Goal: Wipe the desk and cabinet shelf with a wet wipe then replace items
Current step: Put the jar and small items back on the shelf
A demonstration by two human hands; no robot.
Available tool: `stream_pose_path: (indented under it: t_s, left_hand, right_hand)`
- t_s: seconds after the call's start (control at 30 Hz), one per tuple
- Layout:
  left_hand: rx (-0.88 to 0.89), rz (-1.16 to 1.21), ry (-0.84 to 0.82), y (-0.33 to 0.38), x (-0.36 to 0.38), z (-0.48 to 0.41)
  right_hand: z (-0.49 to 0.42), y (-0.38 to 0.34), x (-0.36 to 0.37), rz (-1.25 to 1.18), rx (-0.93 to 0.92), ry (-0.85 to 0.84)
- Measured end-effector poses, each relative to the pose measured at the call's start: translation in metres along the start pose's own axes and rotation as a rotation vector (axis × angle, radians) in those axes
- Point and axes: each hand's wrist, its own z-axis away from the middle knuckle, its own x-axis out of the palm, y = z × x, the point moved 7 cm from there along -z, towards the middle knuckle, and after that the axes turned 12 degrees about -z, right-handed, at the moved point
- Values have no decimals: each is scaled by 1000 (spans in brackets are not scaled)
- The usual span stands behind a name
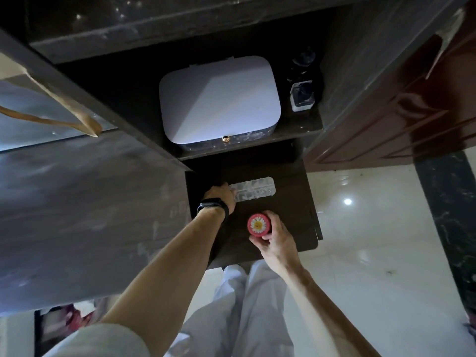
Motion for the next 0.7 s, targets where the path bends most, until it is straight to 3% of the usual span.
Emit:
stream_pose_path:
  t_s: [0.27, 0.43, 0.53, 0.7]
  left_hand:
    - [1, 1, 11, -2, -12, 32]
    - [127, 169, 29, -17, -40, 102]
    - [182, 298, 258, -43, -75, 156]
    - [244, 283, 976, -87, -149, 247]
  right_hand:
    - [8, -12, -15, 101, 137, -126]
    - [17, -93, -62, 94, 107, 16]
    - [10, -161, -91, -30, 23, 148]
    - [-14, -228, -118, -311, 66, 403]
